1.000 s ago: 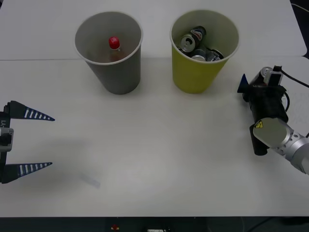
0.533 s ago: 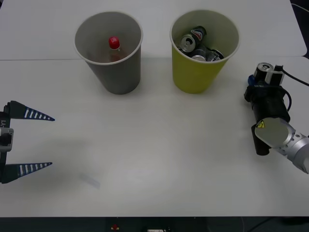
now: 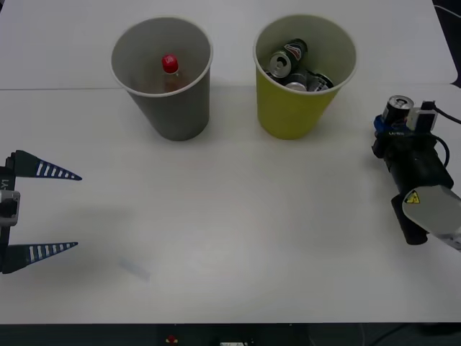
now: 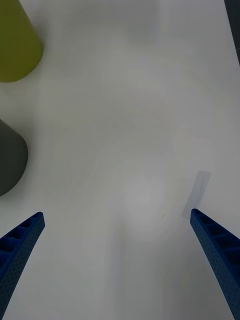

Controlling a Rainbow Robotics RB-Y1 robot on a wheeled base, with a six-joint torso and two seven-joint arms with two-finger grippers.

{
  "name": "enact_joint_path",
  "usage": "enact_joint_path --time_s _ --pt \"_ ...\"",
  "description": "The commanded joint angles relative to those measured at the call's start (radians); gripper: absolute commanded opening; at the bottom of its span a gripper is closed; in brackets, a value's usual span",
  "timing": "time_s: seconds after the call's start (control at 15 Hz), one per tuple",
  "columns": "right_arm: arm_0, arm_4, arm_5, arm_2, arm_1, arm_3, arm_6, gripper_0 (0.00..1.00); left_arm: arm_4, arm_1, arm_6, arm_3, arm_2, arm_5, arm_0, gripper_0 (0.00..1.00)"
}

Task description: Put the can into the green bin and the plastic bottle into the gray bin

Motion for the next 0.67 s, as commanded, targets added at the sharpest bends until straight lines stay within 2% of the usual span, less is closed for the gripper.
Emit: enact_joint_path --time_s 0.07,0.33,0.53,0.67 --pt "0.096 0.087 -0.117 -0.092 -0.079 -0.143 0.012 0.00 0.000 0.000 0.000 0.000 0.000 0.000 0.000 1.00" --pt "0.243 0.242 -0.399 -0.312 -0.148 -0.328 0.033 0.00 0.000 0.000 0.000 0.000 0.000 0.000 0.000 1.00" --pt "0.339 0.325 -0.616 -0.473 -0.165 -0.455 0.050 0.00 0.000 0.000 0.000 0.000 0.000 0.000 0.000 1.00" --pt "0.398 0.338 -0.772 -0.583 -0.166 -0.543 0.064 0.00 0.000 0.000 0.000 0.000 0.000 0.000 0.000 1.00"
